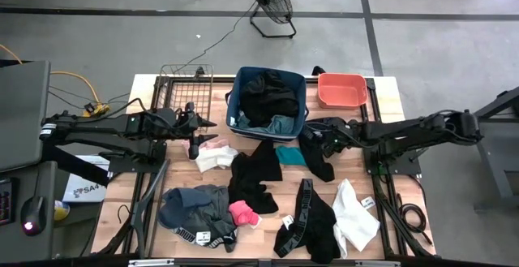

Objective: Pick & Place Cloths
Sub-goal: Put the top black underwear into the wire basket

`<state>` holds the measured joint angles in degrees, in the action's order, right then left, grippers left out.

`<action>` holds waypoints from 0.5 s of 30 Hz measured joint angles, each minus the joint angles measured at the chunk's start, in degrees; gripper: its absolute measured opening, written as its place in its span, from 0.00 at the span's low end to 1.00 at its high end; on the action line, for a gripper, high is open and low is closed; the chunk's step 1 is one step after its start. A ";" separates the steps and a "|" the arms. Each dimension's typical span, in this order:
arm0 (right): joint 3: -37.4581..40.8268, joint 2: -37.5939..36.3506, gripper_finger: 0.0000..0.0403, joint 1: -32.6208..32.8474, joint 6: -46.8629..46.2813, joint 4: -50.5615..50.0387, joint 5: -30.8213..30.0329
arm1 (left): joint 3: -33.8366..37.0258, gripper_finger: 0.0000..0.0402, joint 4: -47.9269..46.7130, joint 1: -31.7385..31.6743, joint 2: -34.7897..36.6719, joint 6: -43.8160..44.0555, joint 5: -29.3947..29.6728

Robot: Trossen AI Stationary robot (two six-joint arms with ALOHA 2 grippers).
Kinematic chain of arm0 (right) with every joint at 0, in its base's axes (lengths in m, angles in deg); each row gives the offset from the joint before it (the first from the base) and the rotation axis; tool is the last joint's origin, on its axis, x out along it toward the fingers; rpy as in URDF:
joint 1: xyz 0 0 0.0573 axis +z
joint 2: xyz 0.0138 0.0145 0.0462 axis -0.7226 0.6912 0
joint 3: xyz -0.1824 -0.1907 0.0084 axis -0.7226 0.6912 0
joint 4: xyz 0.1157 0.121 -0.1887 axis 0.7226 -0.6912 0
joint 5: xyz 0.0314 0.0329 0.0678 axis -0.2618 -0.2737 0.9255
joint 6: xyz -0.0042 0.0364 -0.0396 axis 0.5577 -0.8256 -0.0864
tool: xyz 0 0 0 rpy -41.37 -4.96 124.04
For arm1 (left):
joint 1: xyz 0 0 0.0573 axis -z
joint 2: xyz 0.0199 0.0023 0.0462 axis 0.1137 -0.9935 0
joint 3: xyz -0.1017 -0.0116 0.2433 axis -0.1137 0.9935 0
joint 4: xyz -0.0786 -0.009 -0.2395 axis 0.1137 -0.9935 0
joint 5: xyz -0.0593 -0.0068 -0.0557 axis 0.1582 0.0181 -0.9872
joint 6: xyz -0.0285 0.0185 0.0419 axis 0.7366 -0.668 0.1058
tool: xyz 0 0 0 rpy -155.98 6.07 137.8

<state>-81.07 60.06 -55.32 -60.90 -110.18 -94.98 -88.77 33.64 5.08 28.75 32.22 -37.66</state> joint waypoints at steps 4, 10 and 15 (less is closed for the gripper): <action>-1.73 -2.13 0.02 -0.02 -0.98 -0.35 0.39 | 0.00 0.42 0.00 0.00 0.00 0.29 -0.01; -8.10 -5.77 0.01 0.01 1.15 -3.73 -2.61 | 0.00 0.42 0.00 0.00 0.00 0.33 -0.01; -16.78 -7.39 0.01 0.03 2.08 -15.74 -9.06 | 0.00 0.42 0.00 0.00 -0.02 0.45 -0.01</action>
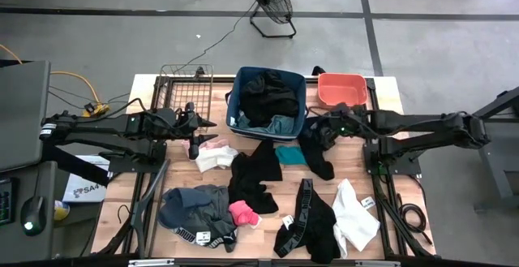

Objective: Pick & Place Cloths
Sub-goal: Put the top black underwear into the wire basket

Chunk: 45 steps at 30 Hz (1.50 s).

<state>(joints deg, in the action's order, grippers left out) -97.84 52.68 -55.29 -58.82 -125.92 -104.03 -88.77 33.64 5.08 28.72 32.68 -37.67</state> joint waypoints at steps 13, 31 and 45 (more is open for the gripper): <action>-20.10 -0.11 0.01 0.02 6.12 -15.06 -14.45 | 0.00 0.42 0.07 0.00 0.00 0.04 0.02; -28.95 -0.08 0.01 3.65 36.60 15.65 -17.31 | -0.03 0.42 5.36 0.00 -0.07 -4.72 1.13; -28.97 5.07 0.01 7.03 50.44 41.03 -3.10 | -0.04 0.43 17.60 -0.02 -2.40 -12.86 5.56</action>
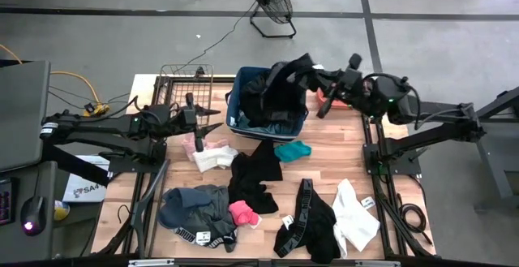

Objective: Pick & Place Cloths
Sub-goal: Put the top black underwear into the wire basket

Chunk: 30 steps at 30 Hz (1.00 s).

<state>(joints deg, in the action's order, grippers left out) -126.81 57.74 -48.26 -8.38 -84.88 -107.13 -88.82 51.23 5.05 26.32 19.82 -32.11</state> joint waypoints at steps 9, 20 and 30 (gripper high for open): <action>0.02 6.73 0.01 -0.04 3.07 7.97 2.20 | 0.00 0.74 19.35 -0.04 -8.21 -2.89 0.65; 0.02 11.65 0.01 -1.30 7.13 27.42 7.81 | 0.00 0.98 42.47 -0.07 -21.55 -3.71 1.51; 0.07 11.74 0.01 -5.21 2.08 35.75 17.50 | -0.18 0.98 52.41 -0.07 -29.67 -3.68 3.98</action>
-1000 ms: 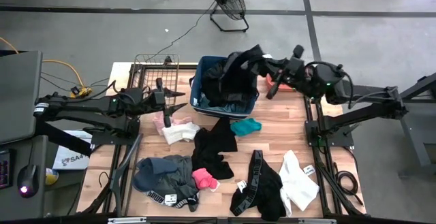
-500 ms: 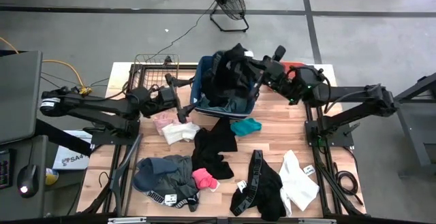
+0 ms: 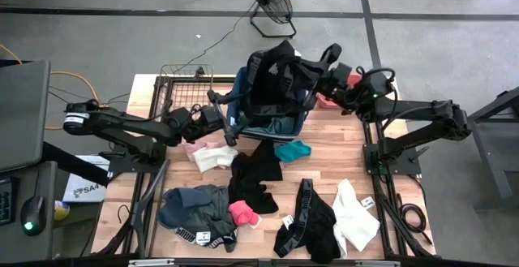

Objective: Pick & Place Cloths
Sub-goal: Put the top black underwear into the wire basket

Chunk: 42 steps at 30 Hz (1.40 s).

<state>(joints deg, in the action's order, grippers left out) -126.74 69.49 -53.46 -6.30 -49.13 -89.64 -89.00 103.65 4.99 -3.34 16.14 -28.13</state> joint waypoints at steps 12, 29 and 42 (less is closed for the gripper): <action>0.00 -0.02 0.01 -2.35 -5.18 3.44 6.04 | -5.84 0.98 -0.33 0.00 -8.32 1.68 -0.03; 0.00 -0.02 0.01 -2.20 -7.70 -6.70 7.48 | -16.32 0.98 -0.61 -0.51 -14.72 1.21 -4.69; 0.00 -0.04 0.01 -2.20 -10.40 -22.31 7.24 | -17.72 0.98 0.12 -1.86 -13.82 0.82 -6.65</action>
<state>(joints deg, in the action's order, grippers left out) -126.74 69.44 -55.66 -16.69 -71.45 -82.39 -106.72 103.77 3.13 -17.17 16.96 -34.78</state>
